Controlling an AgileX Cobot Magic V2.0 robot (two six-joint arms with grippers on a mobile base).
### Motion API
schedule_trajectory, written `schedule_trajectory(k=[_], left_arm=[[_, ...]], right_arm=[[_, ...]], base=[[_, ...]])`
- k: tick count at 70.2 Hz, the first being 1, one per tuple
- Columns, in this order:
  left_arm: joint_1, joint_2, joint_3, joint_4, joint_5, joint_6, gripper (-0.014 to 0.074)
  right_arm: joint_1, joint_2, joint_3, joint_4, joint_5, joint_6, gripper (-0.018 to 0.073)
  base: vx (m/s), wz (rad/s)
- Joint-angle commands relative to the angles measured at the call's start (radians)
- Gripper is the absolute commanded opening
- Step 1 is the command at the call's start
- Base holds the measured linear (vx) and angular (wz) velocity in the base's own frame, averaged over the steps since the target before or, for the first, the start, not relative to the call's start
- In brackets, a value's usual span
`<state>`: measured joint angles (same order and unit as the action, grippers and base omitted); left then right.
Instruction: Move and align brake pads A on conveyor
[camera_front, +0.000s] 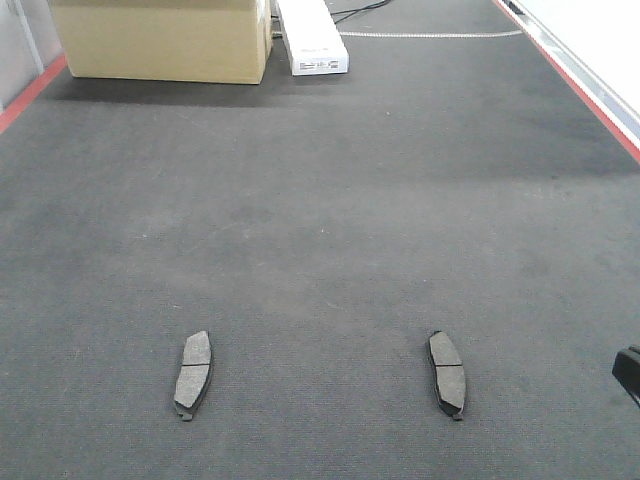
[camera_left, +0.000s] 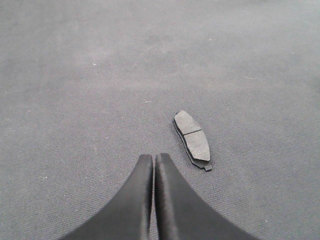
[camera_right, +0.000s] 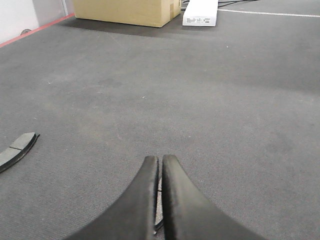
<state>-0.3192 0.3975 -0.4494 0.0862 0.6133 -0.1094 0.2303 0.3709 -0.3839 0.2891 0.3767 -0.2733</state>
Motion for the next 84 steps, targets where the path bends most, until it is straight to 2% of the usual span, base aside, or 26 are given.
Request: schedule_trajectory(k=[1,84], left_arm=[[-0.005,0.007,-0.027,0.001,-0.070,-0.007,-0.0006],[-0.005,0.007,-0.027,0.001,-0.070,-0.007,-0.0006]], right_arm=[[-0.003,0.008,-0.023,0.000,-0.068,-0.009,0.0000],[-0.003,0.008,-0.023,0.000,-0.070,-0.009,0.0000]], base=[[0.00,0.00],[-0.01,-0.01]])
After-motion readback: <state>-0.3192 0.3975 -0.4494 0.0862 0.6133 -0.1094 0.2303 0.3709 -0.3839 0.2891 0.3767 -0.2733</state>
